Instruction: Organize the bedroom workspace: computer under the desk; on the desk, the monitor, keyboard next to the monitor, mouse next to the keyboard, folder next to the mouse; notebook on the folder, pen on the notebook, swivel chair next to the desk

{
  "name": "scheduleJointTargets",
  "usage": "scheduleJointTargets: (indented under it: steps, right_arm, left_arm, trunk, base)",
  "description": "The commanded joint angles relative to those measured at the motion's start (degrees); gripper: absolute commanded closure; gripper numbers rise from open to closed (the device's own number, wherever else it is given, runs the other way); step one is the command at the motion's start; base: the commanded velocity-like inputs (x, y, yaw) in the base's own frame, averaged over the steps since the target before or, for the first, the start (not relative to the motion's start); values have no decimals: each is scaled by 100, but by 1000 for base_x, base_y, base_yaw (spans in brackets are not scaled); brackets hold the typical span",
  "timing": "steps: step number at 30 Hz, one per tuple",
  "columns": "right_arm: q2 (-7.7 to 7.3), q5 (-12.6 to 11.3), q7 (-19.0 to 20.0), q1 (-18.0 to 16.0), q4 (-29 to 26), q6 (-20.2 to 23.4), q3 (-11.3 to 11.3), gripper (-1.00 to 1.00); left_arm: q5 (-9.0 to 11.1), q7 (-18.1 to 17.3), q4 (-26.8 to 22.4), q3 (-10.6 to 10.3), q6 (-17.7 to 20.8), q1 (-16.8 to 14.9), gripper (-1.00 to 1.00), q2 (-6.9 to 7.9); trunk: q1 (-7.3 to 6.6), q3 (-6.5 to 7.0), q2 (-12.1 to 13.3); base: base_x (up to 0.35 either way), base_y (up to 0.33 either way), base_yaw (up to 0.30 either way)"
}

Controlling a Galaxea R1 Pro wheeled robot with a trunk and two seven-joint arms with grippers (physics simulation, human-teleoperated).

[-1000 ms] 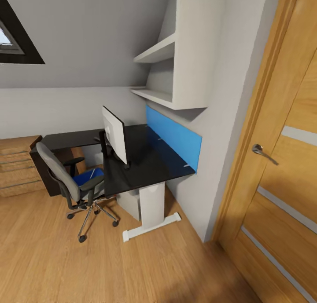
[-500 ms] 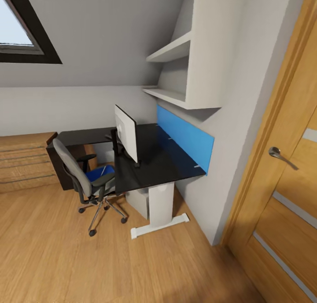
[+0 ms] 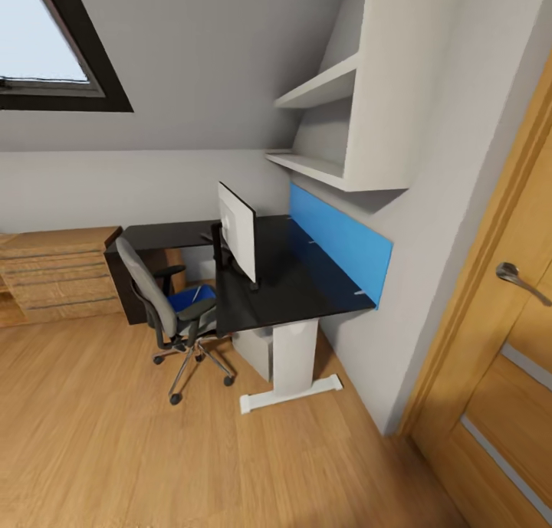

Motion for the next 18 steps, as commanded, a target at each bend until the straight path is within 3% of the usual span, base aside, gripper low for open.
scheduleJointTargets:
  steps: [1, 13, 18]
  right_arm:
    - [0, 1, -10, -3, 3, -15, 1, -100]
    - [0, 3, -9, -3, 3, -19, 1, -100]
    - [1, 8, -9, -3, 3, -20, 13, -100]
  left_arm:
    - [42, -43, -4, 23, -2, 1, -100, -1]
    - [40, -43, -5, 23, -2, 1, -100, -5]
    - [42, -43, -5, 23, -2, 1, -100, -6]
  trunk:
    - [1, -6, -4]
    - [1, -6, -4]
    - [1, -6, -4]
  base:
    - [0, 0, 257]
    - [0, 0, 259]
    - [0, 0, 145]
